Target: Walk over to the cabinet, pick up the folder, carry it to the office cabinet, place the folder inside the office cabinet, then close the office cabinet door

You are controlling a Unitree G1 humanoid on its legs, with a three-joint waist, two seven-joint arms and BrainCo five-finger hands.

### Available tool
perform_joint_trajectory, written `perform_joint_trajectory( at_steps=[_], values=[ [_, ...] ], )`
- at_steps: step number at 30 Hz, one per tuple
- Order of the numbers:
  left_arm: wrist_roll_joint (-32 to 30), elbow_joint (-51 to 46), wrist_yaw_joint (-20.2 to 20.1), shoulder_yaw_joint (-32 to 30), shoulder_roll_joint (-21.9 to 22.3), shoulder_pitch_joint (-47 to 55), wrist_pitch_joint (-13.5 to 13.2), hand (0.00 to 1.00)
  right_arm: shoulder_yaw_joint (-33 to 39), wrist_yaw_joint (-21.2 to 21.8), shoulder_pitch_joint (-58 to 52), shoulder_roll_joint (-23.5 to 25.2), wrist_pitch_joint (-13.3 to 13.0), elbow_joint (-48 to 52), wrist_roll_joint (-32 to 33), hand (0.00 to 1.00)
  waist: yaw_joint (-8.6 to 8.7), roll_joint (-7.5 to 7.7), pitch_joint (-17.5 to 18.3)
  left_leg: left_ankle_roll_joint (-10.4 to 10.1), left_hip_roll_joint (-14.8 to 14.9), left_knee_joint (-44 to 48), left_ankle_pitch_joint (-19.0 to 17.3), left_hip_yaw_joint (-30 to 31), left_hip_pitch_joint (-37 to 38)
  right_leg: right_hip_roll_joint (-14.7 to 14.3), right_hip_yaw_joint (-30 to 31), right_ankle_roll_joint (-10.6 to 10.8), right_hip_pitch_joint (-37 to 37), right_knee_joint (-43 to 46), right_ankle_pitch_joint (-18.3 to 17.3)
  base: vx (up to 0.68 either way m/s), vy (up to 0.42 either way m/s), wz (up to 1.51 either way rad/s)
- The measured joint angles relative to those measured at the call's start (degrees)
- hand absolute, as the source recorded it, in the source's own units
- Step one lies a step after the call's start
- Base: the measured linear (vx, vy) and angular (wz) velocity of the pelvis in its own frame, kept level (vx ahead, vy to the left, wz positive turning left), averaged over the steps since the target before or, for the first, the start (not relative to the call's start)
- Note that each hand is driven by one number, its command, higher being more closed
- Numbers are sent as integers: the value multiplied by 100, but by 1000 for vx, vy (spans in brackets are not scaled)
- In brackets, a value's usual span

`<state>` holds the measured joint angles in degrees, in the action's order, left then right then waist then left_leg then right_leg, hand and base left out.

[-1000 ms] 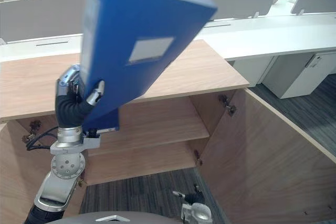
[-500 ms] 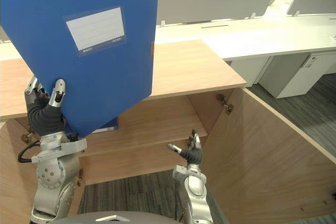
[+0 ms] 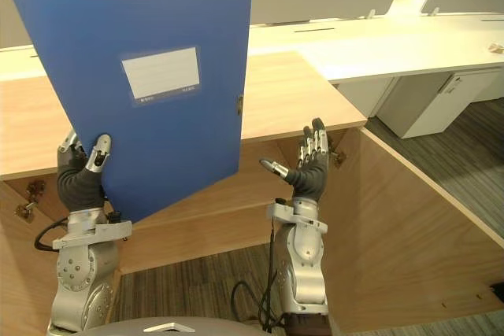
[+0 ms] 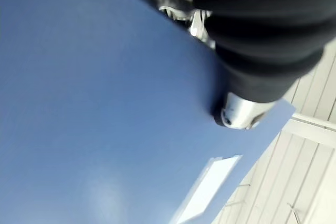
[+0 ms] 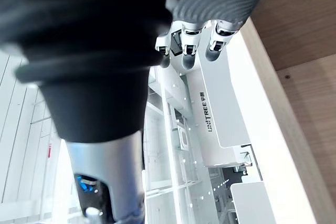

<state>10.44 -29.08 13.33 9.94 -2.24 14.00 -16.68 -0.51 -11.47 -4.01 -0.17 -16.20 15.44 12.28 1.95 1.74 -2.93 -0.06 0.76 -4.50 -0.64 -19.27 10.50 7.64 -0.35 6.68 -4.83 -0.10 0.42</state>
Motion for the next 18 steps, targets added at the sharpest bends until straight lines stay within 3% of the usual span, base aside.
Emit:
perform_joint_trajectory(
  at_steps=[18],
  values=[
    [419,96,-795,374,-133,-145,6,100,-402,1004,522,-762,52,-101,1019,0,-121,-6,-13,41,-13,-4,-8,228,-149,29,-208,13,-41,-50,-3,5,-17,6]
  ],
)
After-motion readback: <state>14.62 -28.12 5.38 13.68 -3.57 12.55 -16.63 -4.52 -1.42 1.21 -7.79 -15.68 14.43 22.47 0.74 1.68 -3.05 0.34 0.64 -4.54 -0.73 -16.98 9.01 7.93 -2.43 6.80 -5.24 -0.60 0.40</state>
